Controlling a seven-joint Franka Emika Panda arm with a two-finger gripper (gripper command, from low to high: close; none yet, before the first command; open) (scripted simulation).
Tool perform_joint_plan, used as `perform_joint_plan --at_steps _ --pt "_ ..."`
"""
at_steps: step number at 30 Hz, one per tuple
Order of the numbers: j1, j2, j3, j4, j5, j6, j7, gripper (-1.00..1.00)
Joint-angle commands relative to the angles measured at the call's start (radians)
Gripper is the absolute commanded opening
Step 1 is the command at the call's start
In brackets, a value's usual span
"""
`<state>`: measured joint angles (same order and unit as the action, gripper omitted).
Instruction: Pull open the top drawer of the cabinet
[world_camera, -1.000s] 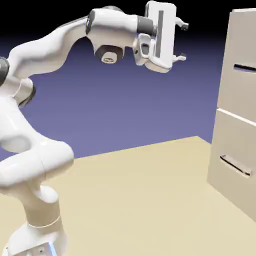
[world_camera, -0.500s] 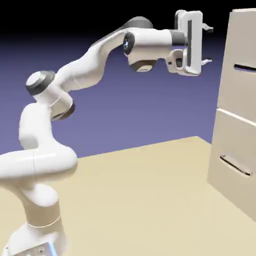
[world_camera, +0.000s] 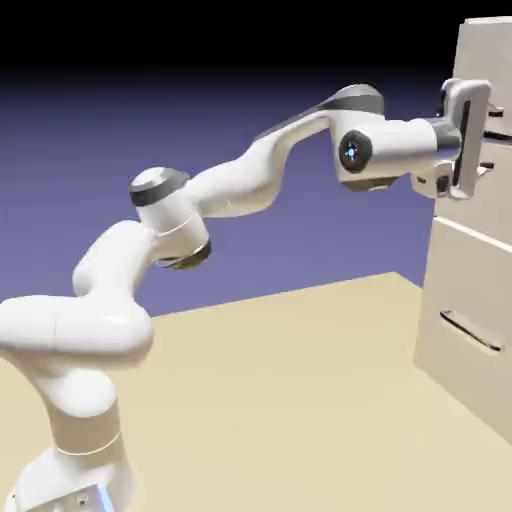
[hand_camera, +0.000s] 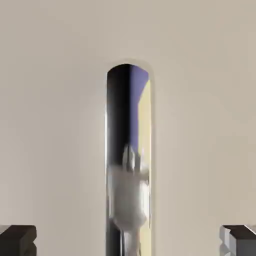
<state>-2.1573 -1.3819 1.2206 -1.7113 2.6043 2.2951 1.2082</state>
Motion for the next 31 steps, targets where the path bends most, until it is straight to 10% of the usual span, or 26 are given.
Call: perform_joint_plan --at_steps 1,25,26,31 --pt "0.0 0.0 0.0 0.0 0.0 0.0 0.0 -1.0" --pt "0.539 -0.101 -0.325 -0.826 -0.217 -0.311 -0.111 -1.0" --pt "0.539 -0.101 -0.325 -0.826 -0.217 -0.311 -0.111 1.0" --pt "0.619 -0.149 -0.423 -0.948 -0.306 -0.355 -0.109 1.0"
